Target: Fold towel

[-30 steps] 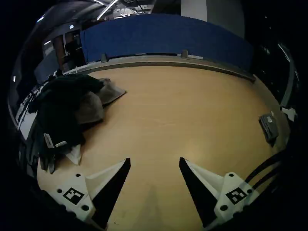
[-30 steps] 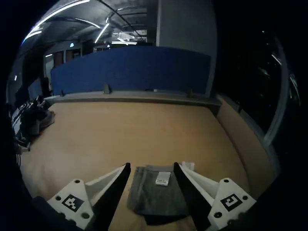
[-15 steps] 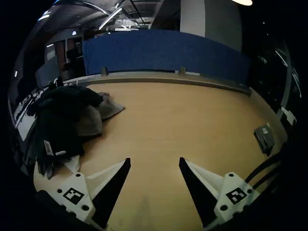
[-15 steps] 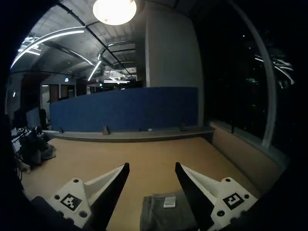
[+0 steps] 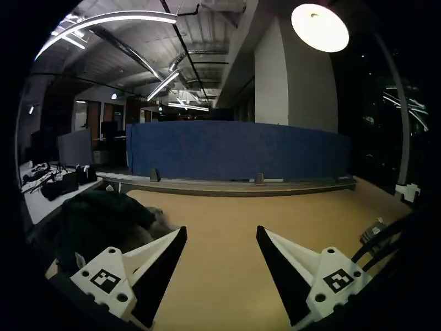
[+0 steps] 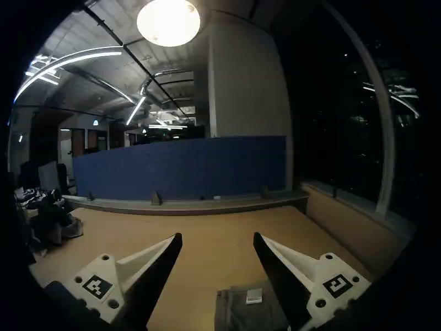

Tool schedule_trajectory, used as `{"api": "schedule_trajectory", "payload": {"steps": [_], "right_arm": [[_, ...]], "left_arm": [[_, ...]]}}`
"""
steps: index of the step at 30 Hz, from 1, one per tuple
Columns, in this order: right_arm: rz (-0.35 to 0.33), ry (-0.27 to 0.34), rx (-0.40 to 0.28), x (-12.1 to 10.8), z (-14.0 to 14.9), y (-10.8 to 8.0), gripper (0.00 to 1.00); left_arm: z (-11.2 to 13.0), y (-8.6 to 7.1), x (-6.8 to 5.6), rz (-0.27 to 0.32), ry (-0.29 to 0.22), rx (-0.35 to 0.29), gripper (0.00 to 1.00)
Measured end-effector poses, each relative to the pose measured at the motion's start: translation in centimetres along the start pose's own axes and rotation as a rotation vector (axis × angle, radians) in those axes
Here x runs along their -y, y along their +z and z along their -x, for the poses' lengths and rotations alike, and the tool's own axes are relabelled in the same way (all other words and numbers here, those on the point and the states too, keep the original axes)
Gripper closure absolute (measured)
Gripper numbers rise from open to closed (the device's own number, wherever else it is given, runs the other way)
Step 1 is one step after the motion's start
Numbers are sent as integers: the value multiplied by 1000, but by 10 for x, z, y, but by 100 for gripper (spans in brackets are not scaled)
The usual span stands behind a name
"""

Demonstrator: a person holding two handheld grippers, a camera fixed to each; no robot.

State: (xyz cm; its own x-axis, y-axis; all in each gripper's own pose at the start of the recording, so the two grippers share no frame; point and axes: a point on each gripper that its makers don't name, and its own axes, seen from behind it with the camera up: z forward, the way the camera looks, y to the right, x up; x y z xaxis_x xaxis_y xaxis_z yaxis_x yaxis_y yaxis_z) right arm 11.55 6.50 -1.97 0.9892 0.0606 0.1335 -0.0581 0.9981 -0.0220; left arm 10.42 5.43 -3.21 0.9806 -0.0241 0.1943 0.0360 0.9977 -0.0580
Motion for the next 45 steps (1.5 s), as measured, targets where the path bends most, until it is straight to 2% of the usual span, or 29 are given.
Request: {"api": "schedule_trajectory", "payload": {"steps": [9, 18, 29, 36, 41, 45], "right_arm": [[-16, 1, -45, 24, -14, -4, 0], [-10, -25, -77, 48, -20, -8, 0], [-27, -37, -40, 68, 4, -11, 0], [-25, -54, -7, 68, 11, -9, 0], [-4, -43, 8, 60, 12, -4, 0], [0, -51, 7, 62, 9, 0, 0]], "left_arm": [[-19, 3, 15, -38, -2, -71, 7], [-30, 5, 19, -31, -17, -146, 6], [-4, 16, 21, -36, 71, -167, 6], [17, 20, 25, -45, 46, -175, 6], [35, 23, 32, -58, 56, -187, 6], [46, 26, 36, -64, 70, -206, 6]]}}
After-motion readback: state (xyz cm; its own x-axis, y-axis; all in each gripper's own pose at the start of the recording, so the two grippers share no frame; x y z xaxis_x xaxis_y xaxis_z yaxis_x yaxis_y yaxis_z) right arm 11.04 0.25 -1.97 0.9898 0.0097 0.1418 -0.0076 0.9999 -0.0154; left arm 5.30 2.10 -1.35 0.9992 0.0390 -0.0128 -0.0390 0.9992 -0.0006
